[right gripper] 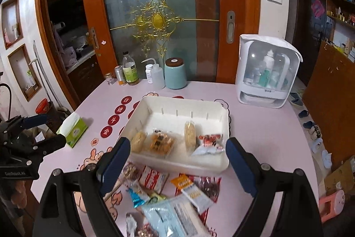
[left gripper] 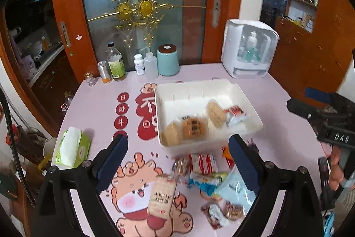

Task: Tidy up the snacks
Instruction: 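Grasp the clear nut bag with the right gripper while the left grasps the brown chocolate wrapper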

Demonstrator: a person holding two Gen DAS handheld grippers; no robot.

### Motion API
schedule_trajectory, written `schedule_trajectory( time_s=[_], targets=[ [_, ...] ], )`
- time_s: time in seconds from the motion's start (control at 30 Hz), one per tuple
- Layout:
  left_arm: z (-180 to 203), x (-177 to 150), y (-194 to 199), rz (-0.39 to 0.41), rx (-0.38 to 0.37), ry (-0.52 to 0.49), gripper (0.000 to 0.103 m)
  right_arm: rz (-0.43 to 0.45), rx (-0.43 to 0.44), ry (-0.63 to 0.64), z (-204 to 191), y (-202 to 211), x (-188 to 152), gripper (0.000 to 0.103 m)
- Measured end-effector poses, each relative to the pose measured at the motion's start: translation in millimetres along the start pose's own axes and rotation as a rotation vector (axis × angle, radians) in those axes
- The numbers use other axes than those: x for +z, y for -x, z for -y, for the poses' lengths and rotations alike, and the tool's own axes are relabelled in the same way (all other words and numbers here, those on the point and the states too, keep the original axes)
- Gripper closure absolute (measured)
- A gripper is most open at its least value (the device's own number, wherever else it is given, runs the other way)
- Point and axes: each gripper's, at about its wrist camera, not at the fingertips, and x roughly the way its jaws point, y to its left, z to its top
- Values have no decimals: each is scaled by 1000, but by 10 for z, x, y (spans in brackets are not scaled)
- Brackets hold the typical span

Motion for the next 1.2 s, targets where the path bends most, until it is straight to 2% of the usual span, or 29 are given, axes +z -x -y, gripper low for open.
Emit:
schedule_trajectory(
  time_s=[0.3, 0.5, 0.6, 0.67, 0.73, 0.9, 1.03, 1.1, 1.2],
  targets=[
    [390, -692, 123, -30, -96, -83, 11, -37, -9, 133, -151, 129, -645, 14],
    [648, -1301, -140, -82, -120, -100, 11, -95, 52, 210, -230, 5, -1304, 15],
    [696, -1546, -299, -101, -103, -89, 11, -121, 80, 277, -333, -67, -1684, 15],
    [687, -1681, -438, -120, -68, -62, 11, -136, 102, 324, -413, -113, -1887, 17],
    [649, -1758, -571, -147, -45, -28, 11, -162, 117, 385, -521, -202, -2098, 25],
    [480, -1867, -959, -249, -92, 137, 11, -223, 170, 448, -642, -473, -2407, 29],
    [454, -1921, -1223, -318, -89, 192, 11, -255, 196, 433, -617, -695, -2478, 39],
    [473, -1954, -1343, -352, -90, 208, 11, -273, 217, 408, -574, -801, -2481, 40],
    [480, -2010, -1494, -390, -74, 220, 17, -284, 251, 398, -556, -897, -2487, 40]
  ],
)
